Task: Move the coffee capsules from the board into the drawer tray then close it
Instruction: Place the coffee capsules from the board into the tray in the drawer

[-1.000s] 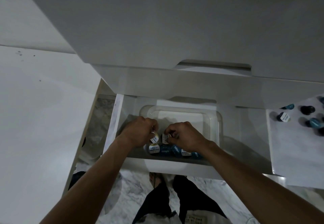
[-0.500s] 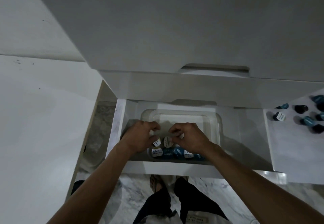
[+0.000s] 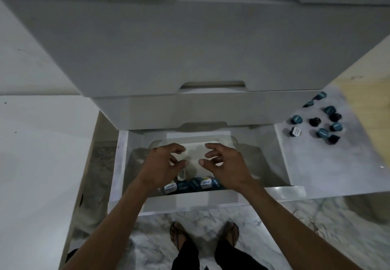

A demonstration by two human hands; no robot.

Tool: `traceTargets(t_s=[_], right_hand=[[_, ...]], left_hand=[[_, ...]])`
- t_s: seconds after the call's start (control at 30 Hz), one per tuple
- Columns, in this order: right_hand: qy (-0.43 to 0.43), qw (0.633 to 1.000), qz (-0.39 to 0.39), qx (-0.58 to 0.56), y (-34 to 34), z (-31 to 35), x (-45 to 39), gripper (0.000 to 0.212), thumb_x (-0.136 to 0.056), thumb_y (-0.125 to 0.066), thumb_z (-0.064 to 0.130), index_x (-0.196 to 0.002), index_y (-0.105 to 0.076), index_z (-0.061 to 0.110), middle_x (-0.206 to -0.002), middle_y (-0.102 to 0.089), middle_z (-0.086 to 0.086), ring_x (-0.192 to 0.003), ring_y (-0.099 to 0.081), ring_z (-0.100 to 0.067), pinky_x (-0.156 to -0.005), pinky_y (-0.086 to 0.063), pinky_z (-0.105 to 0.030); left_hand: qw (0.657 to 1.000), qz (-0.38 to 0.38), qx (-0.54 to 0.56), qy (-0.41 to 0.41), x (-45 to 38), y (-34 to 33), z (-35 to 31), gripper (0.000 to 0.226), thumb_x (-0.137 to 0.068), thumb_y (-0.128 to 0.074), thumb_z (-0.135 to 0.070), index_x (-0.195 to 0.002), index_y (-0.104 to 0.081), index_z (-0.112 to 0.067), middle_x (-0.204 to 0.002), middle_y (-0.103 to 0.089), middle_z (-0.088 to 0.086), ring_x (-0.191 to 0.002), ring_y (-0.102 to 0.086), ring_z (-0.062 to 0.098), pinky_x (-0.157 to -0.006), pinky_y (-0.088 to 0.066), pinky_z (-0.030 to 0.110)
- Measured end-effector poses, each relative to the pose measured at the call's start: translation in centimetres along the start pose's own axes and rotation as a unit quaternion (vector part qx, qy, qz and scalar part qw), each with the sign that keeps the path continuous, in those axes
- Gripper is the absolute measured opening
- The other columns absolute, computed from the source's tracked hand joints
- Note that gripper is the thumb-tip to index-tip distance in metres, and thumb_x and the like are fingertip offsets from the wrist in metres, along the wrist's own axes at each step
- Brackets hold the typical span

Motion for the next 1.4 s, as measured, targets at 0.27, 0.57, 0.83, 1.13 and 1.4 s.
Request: traceTargets(t_s=[0.27, 0.57, 0.83, 1.13, 1.4], right_hand=[[0.0, 0.994, -0.084, -0.071, 10.4, -1.3, 3.9, 0.049, -0.079, -0.078, 0.036, -0.124, -0.062, 0.026, -0.101, -0.068, 0.008, -0.081, -0.066, -0.003, -0.071, -0.052, -0.012], [-0.004, 0.983, -0.178, -0.034, 30.0, -11.3, 10.0, 0.049, -0.081, -0.074, 0.044, -0.125, -0.062, 0.027, -0.1, -0.07, 0.012, -0.077, -0.067, 0.003, -0.062, -0.051, -0.01], [-0.078, 0.977, -0.197, 0.003, 40.1, -22.1, 10.1, 0.045, -0.083, -0.074, 0.038, -0.123, -0.062, 0.021, -0.103, -0.07, 0.003, -0.075, -0.067, 0.002, -0.055, -0.051, -0.013], [-0.123, 0.976, -0.176, 0.037, 40.8, -27.5, 2.5, 0.036, -0.083, -0.076, 0.03, -0.114, -0.063, 0.017, -0.112, -0.066, 0.001, -0.085, -0.064, -0.011, -0.062, -0.049, -0.017], [-0.133, 0.974, -0.166, 0.083, 40.5, -29.8, -3.3, 0.032, -0.076, -0.082, 0.028, -0.098, -0.059, 0.022, -0.102, -0.056, 0.008, -0.1, -0.058, -0.02, -0.077, -0.053, -0.035]], left_hand=[[0.997, -0.035, 0.046, -0.044, -0.7, -4.5, -9.7, 0.036, -0.076, -0.079, -0.04, -0.108, -0.068, -0.03, -0.101, -0.068, -0.019, -0.083, -0.064, -0.007, -0.067, -0.042, -0.001], [0.992, -0.037, 0.075, -0.096, -2.7, -18.7, -25.3, 0.029, -0.077, -0.08, -0.031, -0.104, -0.069, -0.027, -0.099, -0.069, -0.017, -0.08, -0.066, -0.001, -0.064, -0.044, 0.003], [0.997, -0.061, 0.042, -0.031, -4.8, -30.5, -28.4, 0.031, -0.079, -0.077, -0.031, -0.108, -0.067, -0.022, -0.101, -0.069, -0.011, -0.084, -0.065, 0.003, -0.075, -0.053, 0.02], [0.991, -0.124, 0.014, 0.049, -11.7, -34.3, -25.0, 0.041, -0.084, -0.073, -0.027, -0.123, -0.06, -0.017, -0.118, -0.065, 0.004, -0.105, -0.061, 0.02, -0.088, -0.054, 0.041], [0.987, -0.147, -0.02, 0.066, -17.5, -35.6, -23.3, 0.049, -0.082, -0.075, -0.018, -0.126, -0.054, -0.011, -0.126, -0.058, 0.011, -0.115, -0.054, 0.028, -0.089, -0.041, 0.029]])
Point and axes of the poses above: each hand's wrist, its own x-axis away from the middle knuckle, its own y-axis out of the back of the hand, z = x × y, the point moved 6 cm from there along -x, towards the middle knuckle
